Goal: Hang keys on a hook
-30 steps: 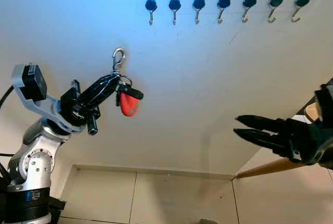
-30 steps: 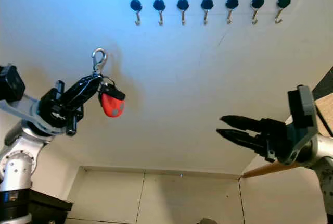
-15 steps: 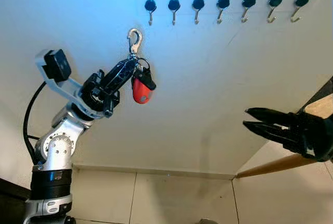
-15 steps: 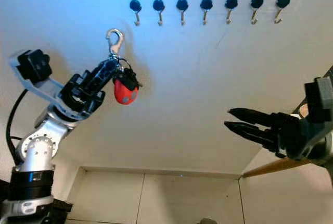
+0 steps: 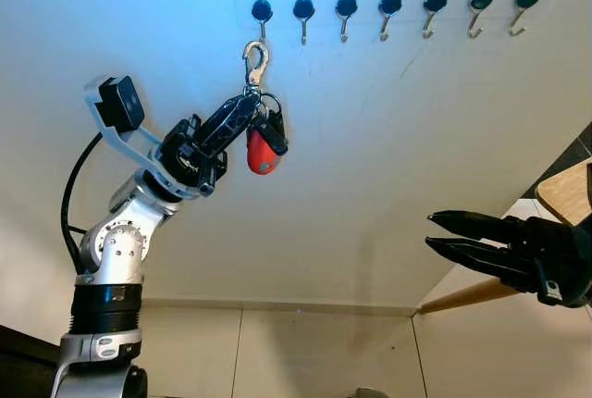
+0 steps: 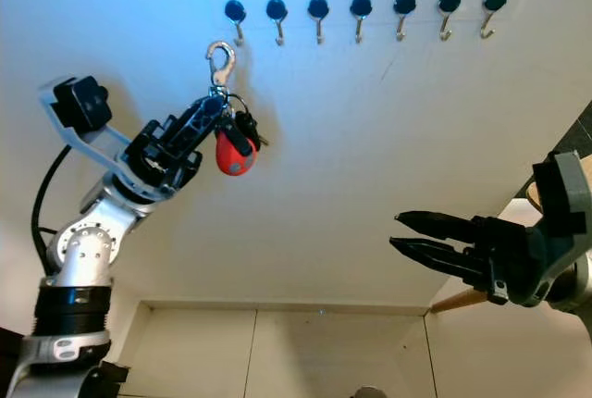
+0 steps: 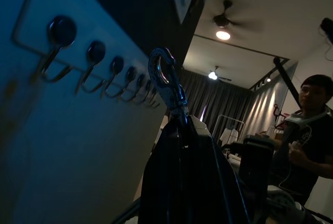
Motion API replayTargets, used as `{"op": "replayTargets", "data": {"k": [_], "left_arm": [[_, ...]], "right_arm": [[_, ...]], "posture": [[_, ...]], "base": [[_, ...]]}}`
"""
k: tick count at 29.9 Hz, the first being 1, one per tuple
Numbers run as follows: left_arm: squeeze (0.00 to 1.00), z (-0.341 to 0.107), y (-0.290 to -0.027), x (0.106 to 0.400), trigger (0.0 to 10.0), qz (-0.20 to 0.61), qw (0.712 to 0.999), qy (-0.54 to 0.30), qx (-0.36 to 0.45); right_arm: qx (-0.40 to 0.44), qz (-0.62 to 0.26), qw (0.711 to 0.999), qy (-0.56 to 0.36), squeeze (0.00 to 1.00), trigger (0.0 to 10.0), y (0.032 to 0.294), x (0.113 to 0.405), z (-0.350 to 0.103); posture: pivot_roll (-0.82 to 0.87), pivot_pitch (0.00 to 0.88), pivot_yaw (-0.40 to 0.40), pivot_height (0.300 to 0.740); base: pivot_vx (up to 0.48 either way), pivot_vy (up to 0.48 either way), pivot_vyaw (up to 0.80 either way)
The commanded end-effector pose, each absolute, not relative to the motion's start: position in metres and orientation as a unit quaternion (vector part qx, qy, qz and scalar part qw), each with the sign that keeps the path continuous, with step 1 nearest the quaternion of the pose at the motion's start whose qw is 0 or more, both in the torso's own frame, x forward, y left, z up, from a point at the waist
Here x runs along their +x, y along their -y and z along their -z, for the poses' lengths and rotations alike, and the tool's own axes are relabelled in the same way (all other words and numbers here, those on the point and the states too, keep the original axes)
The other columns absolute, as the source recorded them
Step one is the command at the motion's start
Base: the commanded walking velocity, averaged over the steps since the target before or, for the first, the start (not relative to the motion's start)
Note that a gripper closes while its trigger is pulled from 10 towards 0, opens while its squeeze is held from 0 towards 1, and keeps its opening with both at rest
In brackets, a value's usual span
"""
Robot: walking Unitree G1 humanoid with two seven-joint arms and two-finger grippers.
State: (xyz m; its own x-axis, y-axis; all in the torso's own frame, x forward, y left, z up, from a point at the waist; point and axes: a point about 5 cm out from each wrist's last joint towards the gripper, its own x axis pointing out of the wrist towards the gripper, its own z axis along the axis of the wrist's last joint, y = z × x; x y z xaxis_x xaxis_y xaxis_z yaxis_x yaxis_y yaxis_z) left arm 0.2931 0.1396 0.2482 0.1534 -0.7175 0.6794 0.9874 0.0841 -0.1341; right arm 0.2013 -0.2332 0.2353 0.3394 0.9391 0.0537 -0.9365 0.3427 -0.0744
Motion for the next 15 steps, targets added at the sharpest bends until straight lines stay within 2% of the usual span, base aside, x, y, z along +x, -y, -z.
{"op": "replayTargets", "data": {"k": [1, 9, 15], "left_arm": [[0.0, -0.247, -0.135, 0.295, 10.0, 0.614, 0.697, 0.23, -0.291], [0.0, -0.251, -0.12, 0.309, 10.0, 0.619, 0.69, 0.231, -0.297], [0.0, -0.253, -0.117, 0.319, 10.0, 0.597, 0.704, 0.238, -0.302]], "right_arm": [[-0.014, -0.586, 0.809, 0.047, 0.0, 10.0, 0.228, 0.198, -0.238], [-0.011, -0.587, 0.808, 0.043, 0.0, 10.0, 0.224, 0.2, -0.236], [-0.01, -0.589, 0.807, 0.045, 0.0, 10.0, 0.222, 0.201, -0.237]], "posture": [[-0.18, 0.096, 0.099, 0.74], [-0.18, 0.093, 0.097, 0.74], [-0.18, 0.093, 0.101, 0.74]], "base": [[0.0, 0.0, 0.0], [0.0, 0.0, 0.0], [0.0, 0.0, 0.0]]}}
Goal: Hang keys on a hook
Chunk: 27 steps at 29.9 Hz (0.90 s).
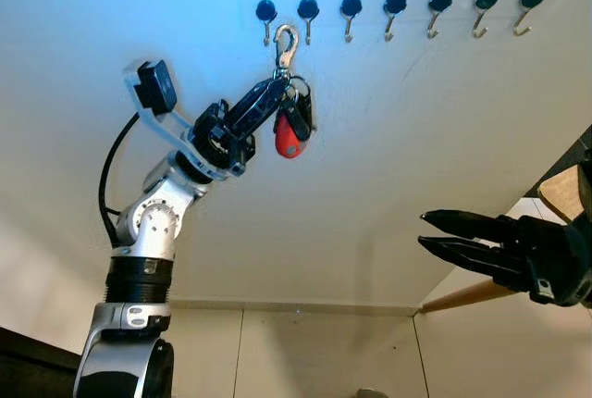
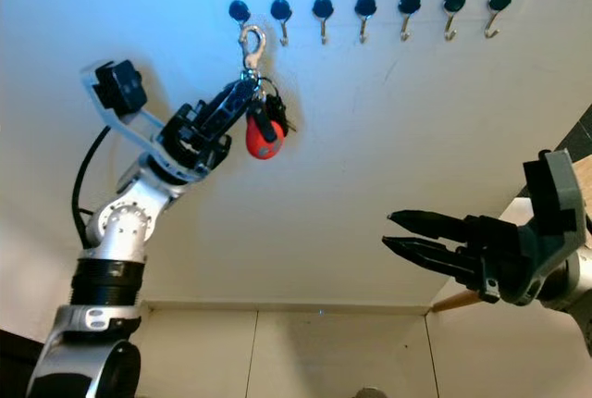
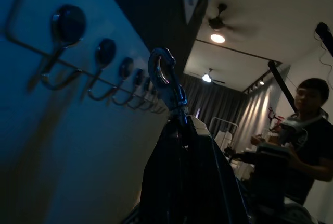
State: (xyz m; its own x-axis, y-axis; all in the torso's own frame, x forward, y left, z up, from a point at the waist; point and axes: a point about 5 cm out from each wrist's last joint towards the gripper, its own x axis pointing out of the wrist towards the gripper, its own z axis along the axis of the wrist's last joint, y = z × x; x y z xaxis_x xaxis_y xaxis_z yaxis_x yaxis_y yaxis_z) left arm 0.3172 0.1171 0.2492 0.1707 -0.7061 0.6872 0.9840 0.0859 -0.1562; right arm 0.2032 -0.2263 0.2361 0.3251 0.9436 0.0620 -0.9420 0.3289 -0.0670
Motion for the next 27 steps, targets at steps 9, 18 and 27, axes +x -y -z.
{"op": "replayTargets", "data": {"k": [9, 18, 27], "left_arm": [[0.0, -0.251, -0.118, 0.335, 10.0, 0.57, 0.719, 0.23, -0.324], [0.0, -0.252, -0.125, 0.346, 10.0, 0.55, 0.726, 0.234, -0.339], [0.0, -0.252, -0.134, 0.348, 10.0, 0.542, 0.722, 0.243, -0.356]], "right_arm": [[-0.009, -0.588, 0.808, 0.044, 0.0, 10.0, 0.22, 0.199, -0.238], [-0.008, -0.583, 0.811, 0.045, 0.0, 10.0, 0.22, 0.198, -0.237], [-0.009, -0.579, 0.814, 0.043, 0.0, 10.0, 0.22, 0.198, -0.237]], "posture": [[-0.19, 0.113, 0.109, 0.74], [-0.19, 0.115, 0.116, 0.74], [-0.19, 0.119, 0.117, 0.74]], "base": [[0.0, 0.0, 0.0], [0.0, 0.0, 0.0], [0.0, 0.0, 0.0]]}}
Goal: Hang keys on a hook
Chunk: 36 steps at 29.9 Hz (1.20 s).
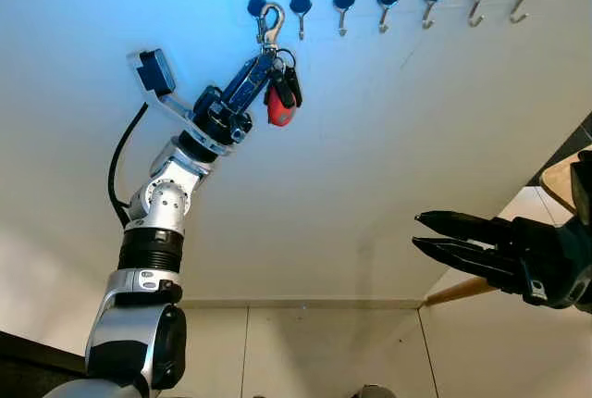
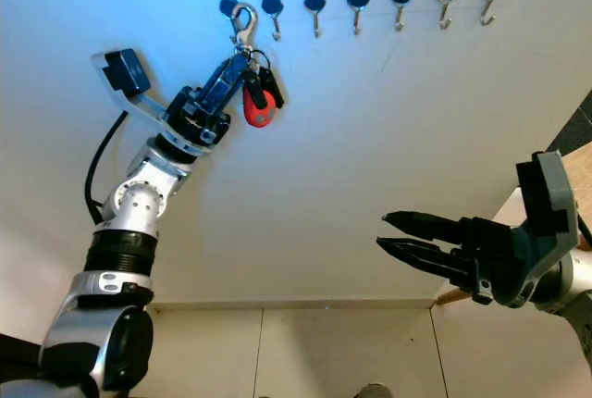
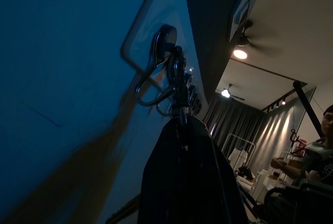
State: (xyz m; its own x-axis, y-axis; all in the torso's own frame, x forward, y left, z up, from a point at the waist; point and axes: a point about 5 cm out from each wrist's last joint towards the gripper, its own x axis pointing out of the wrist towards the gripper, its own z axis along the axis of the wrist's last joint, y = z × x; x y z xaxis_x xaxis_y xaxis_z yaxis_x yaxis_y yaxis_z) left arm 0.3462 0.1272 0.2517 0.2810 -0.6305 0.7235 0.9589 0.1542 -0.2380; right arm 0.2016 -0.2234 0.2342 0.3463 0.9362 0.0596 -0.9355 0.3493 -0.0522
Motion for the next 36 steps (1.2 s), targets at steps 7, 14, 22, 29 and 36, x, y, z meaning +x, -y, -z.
{"op": "replayTargets", "data": {"k": [7, 14, 22, 29, 36], "left_arm": [[0.0, -0.248, -0.142, 0.342, 10.0, 0.537, 0.72, 0.254, -0.36], [0.0, -0.243, -0.147, 0.332, 10.0, 0.535, 0.72, 0.258, -0.36], [0.0, -0.237, -0.154, 0.329, 10.0, 0.528, 0.726, 0.253, -0.36], [0.0, -0.235, -0.15, 0.329, 10.0, 0.532, 0.724, 0.246, -0.365], [0.0, -0.235, -0.148, 0.328, 10.0, 0.536, 0.72, 0.243, -0.368]], "right_arm": [[-0.01, -0.577, 0.815, 0.039, 0.0, 10.0, 0.221, 0.197, -0.236], [-0.008, -0.577, 0.816, 0.036, 0.0, 10.0, 0.221, 0.197, -0.236], [-0.01, -0.577, 0.816, 0.036, 0.0, 10.0, 0.222, 0.198, -0.237], [-0.015, -0.567, 0.821, 0.059, 0.0, 10.0, 0.224, 0.199, -0.243], [-0.015, -0.555, 0.827, 0.083, 0.0, 10.0, 0.233, 0.195, -0.253]], "posture": [[-0.19, 0.124, 0.113, 0.74], [-0.19, 0.126, 0.11, 0.74], [-0.18, 0.129, 0.106, 0.74], [-0.18, 0.127, 0.106, 0.74], [-0.19, 0.127, 0.109, 0.74]], "base": [[0.0, 0.0, 0.0], [0.0, 0.0, 0.0], [0.0, 0.0, 0.0], [0.0, 0.0, 0.0], [0.0, 0.0, 0.0]]}}
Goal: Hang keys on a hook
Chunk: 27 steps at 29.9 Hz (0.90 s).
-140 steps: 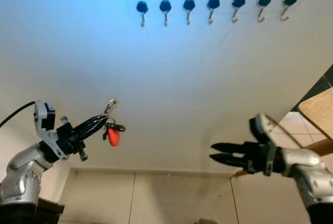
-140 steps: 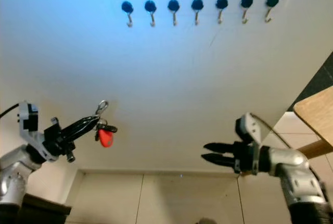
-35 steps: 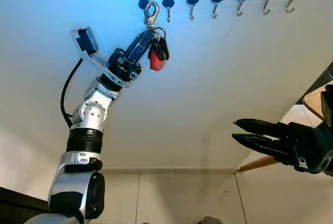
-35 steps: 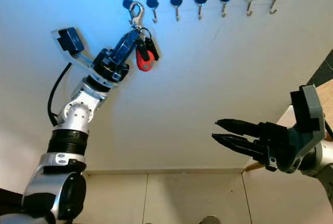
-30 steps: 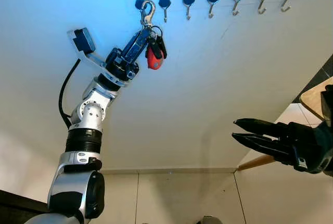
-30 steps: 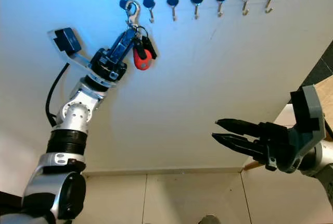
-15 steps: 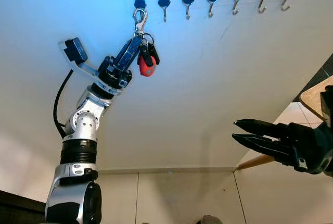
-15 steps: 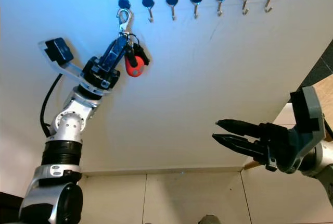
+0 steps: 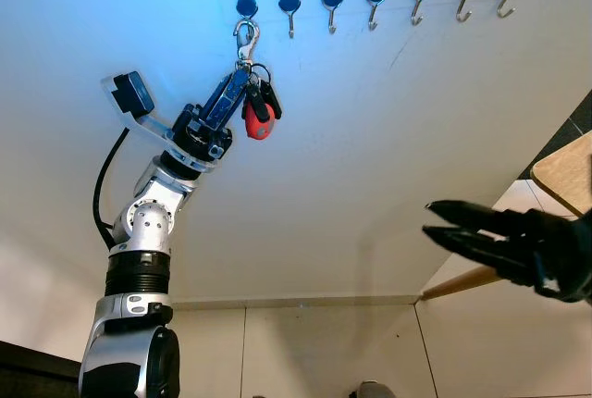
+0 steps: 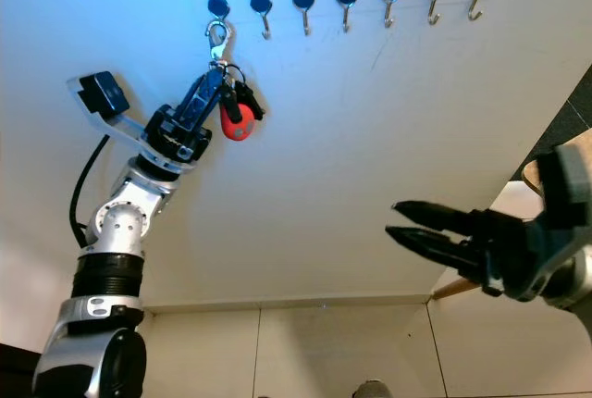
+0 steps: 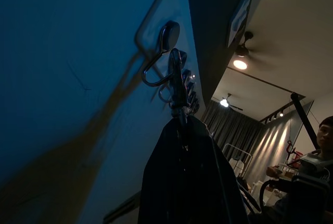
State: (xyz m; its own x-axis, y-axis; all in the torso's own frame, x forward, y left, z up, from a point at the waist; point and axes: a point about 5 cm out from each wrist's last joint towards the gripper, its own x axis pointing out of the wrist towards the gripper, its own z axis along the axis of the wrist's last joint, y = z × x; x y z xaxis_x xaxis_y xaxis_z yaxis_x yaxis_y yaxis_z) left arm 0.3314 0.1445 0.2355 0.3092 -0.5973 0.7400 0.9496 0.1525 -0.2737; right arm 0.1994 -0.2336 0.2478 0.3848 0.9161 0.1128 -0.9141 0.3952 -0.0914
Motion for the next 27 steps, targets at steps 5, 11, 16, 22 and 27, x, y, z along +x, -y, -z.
{"op": "replayTargets", "data": {"k": [5, 11, 16, 22, 27], "left_arm": [[0.0, -0.238, -0.148, 0.327, 10.0, 0.54, 0.715, 0.248, -0.369], [0.0, -0.238, -0.149, 0.327, 10.0, 0.539, 0.717, 0.249, -0.366], [0.0, -0.238, -0.149, 0.327, 10.0, 0.54, 0.717, 0.246, -0.366], [0.0, -0.235, -0.149, 0.326, 10.0, 0.544, 0.717, 0.239, -0.366], [0.0, -0.233, -0.145, 0.325, 10.0, 0.549, 0.713, 0.232, -0.37]], "right_arm": [[-0.022, -0.532, 0.842, 0.085, 0.0, 10.0, 0.241, 0.196, -0.253], [-0.02, -0.517, 0.85, 0.102, 0.0, 10.0, 0.247, 0.198, -0.258], [-0.019, -0.52, 0.848, 0.102, 0.0, 10.0, 0.245, 0.197, -0.257], [-0.02, -0.515, 0.851, 0.102, 0.0, 10.0, 0.245, 0.197, -0.257], [-0.024, -0.5, 0.859, 0.106, 0.0, 10.0, 0.251, 0.198, -0.257]], "posture": [[-0.19, 0.127, 0.109, 0.74], [-0.19, 0.122, 0.107, 0.74], [-0.19, 0.121, 0.11, 0.74], [-0.19, 0.121, 0.113, 0.74], [-0.18, 0.122, 0.115, 0.74]], "base": [[0.0, 0.0, 0.0], [0.0, 0.0, 0.0], [0.0, 0.0, 0.0], [0.0, 0.0, 0.0], [0.0, 0.0, 0.0]]}}
